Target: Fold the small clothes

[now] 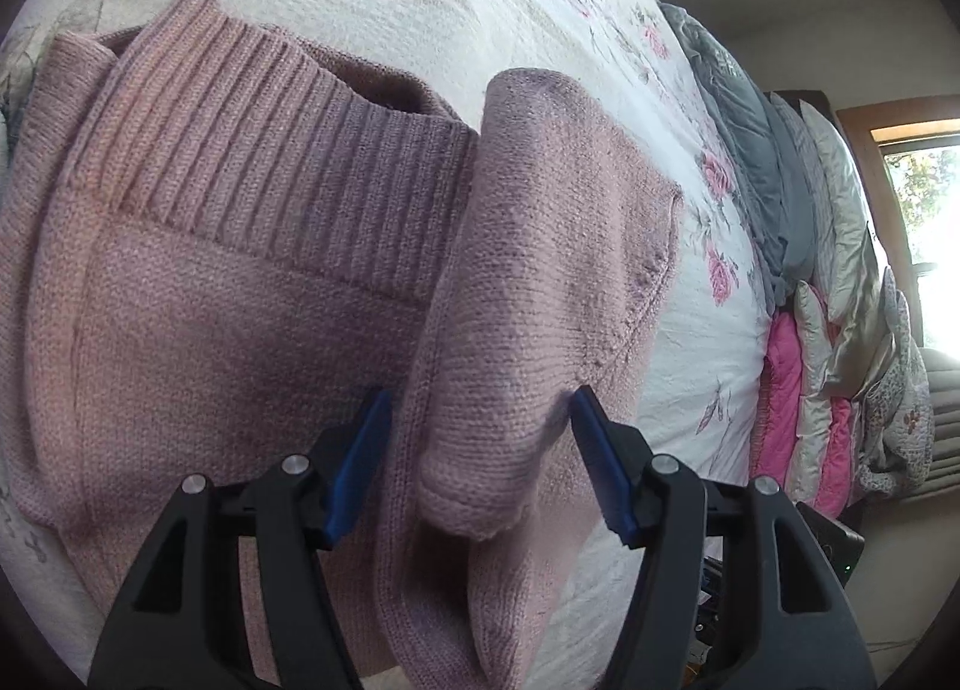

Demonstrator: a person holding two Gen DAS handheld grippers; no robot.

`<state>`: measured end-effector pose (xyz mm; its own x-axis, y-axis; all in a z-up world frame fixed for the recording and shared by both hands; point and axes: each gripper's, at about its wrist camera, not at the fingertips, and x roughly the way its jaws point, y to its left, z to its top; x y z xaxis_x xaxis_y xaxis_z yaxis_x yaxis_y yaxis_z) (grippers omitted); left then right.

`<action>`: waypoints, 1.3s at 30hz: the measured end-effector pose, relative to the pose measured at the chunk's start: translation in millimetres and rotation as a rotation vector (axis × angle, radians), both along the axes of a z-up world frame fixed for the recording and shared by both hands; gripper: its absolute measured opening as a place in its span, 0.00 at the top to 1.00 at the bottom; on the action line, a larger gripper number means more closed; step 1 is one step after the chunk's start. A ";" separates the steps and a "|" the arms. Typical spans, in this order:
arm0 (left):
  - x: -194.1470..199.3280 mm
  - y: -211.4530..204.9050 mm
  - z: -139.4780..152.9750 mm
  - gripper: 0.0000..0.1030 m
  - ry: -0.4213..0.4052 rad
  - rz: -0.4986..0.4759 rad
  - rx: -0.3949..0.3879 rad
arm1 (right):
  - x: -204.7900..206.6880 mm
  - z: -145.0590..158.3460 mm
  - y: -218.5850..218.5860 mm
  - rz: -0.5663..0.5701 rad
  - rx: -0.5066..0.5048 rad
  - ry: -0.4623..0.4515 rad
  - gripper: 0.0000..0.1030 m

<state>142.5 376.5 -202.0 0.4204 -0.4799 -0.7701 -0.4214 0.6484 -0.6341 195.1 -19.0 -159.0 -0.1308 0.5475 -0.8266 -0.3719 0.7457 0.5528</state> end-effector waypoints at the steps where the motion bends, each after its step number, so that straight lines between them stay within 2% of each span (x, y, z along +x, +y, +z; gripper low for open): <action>1: 0.2 -1.2 -1.4 0.51 0.001 0.006 -0.004 | 0.6 -1.0 -1.2 -0.003 -0.001 0.002 0.49; 3: 0.4 -4.4 -1.3 0.66 -0.002 0.014 0.010 | 0.2 -3.3 -3.7 -0.008 0.002 0.005 0.49; 6: -3.6 -7.1 7.6 0.80 -0.029 0.031 0.049 | 2.8 -5.9 -2.1 -0.015 0.001 0.007 0.49; 11: -28.2 -5.0 48.5 0.83 -0.124 0.078 0.044 | -0.4 -7.7 -3.9 -0.011 -0.006 0.014 0.49; 14: -49.8 3.4 82.4 0.84 -0.183 0.097 0.083 | -2.9 -9.8 1.7 -0.001 -0.010 0.015 0.49; 17: -76.3 24.7 104.6 0.84 -0.209 0.127 0.105 | -6.6 -10.6 8.3 0.013 -0.012 0.018 0.49; 20: -100.2 51.3 114.4 0.84 -0.208 0.157 0.147 | -11.2 -10.3 19.1 0.036 -0.004 0.020 0.49; 22: -113.7 69.3 114.3 0.84 -0.193 0.188 0.181 | -13.9 -9.8 27.3 0.056 0.002 0.017 0.49; 25: -126.9 94.7 96.7 0.84 -0.148 0.233 0.160 | -17.1 -10.1 41.3 0.081 0.010 0.014 0.49; 29: -125.7 105.5 45.0 0.83 -0.035 0.238 0.166 | -20.5 -12.2 62.8 0.089 0.062 0.044 0.48; 32: -124.3 106.0 15.3 0.82 -0.001 0.255 0.140 | -23.5 -11.7 86.8 0.112 0.079 0.043 0.47; 36: -130.2 106.8 17.6 0.76 -0.020 0.270 0.120 | -27.7 -20.2 108.5 0.142 0.068 0.065 0.43; 39: -143.5 100.8 34.8 0.74 -0.032 0.226 0.165 | -31.5 -31.1 115.2 0.149 0.054 0.100 0.36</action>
<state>-1.0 477.3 -167.2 0.5277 -0.2405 -0.8147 -0.5483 0.6361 -0.5429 163.6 96.2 -190.2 -0.2935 0.5590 -0.7755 -0.4172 0.6550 0.6300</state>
